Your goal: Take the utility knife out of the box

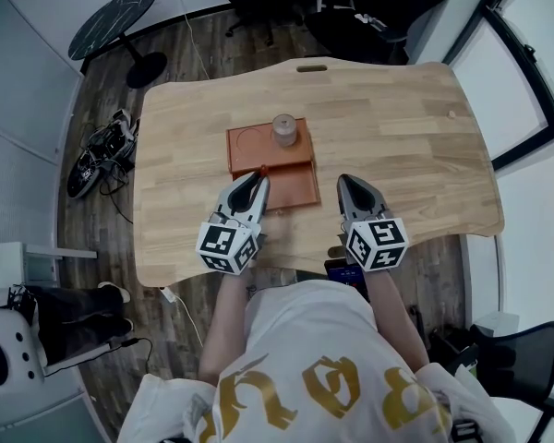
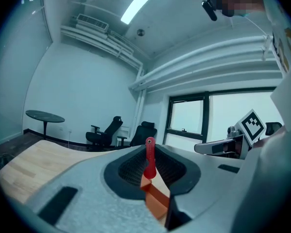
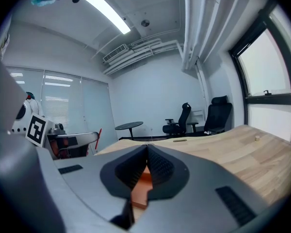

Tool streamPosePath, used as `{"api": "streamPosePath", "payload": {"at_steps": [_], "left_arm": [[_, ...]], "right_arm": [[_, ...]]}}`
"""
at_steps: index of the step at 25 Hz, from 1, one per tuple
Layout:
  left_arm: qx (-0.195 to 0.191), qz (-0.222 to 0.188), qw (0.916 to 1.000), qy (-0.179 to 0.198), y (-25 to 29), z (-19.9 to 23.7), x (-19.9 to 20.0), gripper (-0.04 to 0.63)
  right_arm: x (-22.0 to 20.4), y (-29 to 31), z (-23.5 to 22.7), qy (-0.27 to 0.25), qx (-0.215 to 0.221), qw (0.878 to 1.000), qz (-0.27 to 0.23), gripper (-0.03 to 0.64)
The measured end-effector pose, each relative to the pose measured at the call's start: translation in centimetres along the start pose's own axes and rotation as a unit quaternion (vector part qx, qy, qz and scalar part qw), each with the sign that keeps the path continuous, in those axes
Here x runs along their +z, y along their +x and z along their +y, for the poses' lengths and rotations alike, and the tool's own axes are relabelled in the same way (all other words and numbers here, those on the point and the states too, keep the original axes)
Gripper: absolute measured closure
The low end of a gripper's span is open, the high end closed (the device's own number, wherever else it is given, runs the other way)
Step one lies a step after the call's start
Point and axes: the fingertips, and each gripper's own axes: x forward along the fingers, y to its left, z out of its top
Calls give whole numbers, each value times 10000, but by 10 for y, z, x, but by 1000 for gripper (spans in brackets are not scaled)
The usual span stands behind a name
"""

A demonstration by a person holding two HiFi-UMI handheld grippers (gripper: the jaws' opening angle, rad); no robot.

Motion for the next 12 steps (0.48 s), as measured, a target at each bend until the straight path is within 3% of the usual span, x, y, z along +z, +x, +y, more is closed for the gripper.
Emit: {"api": "streamPosePath", "payload": {"at_steps": [12], "left_arm": [[-49, -227, 9997, 95, -4, -3, 7, 538]], "right_arm": [[9, -3, 3, -144, -33, 9998, -163, 606]]}}
